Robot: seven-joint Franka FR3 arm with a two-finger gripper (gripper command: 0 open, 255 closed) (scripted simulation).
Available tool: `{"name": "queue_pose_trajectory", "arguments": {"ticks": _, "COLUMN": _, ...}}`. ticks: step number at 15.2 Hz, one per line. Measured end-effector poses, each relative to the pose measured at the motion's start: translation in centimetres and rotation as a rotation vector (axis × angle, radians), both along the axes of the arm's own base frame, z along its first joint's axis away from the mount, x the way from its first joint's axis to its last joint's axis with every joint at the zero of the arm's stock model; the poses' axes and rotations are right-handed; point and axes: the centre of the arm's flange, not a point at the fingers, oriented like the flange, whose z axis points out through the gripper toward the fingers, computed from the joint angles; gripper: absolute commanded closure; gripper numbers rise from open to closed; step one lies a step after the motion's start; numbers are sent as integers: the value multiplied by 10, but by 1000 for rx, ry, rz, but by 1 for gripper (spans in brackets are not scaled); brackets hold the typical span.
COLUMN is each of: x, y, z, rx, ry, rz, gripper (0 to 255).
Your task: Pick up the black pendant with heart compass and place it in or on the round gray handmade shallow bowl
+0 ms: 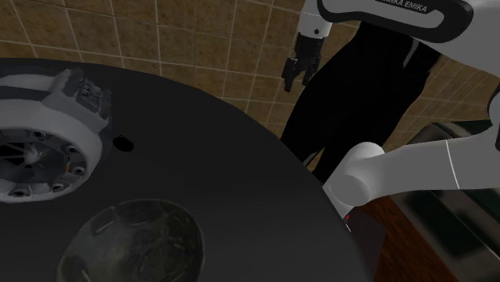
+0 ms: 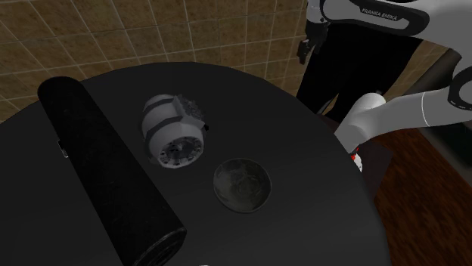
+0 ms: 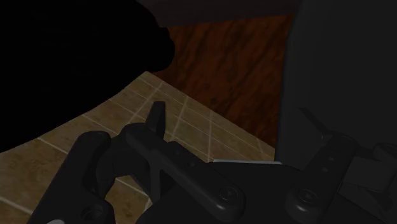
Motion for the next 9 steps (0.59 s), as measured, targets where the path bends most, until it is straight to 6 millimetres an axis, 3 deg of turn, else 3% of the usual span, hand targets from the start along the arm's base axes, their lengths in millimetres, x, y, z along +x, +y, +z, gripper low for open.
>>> {"name": "queue_pose_trajectory", "arguments": {"ticks": 4, "x": 6, "y": 20, "z": -8, "rx": 18, "ry": 34, "rz": -48, "gripper": 0}}
{"name": "queue_pose_trajectory", "arguments": {"ticks": 9, "x": 22, "y": 78, "z": -23, "rx": 60, "ry": 114, "rz": -162, "gripper": 0}}
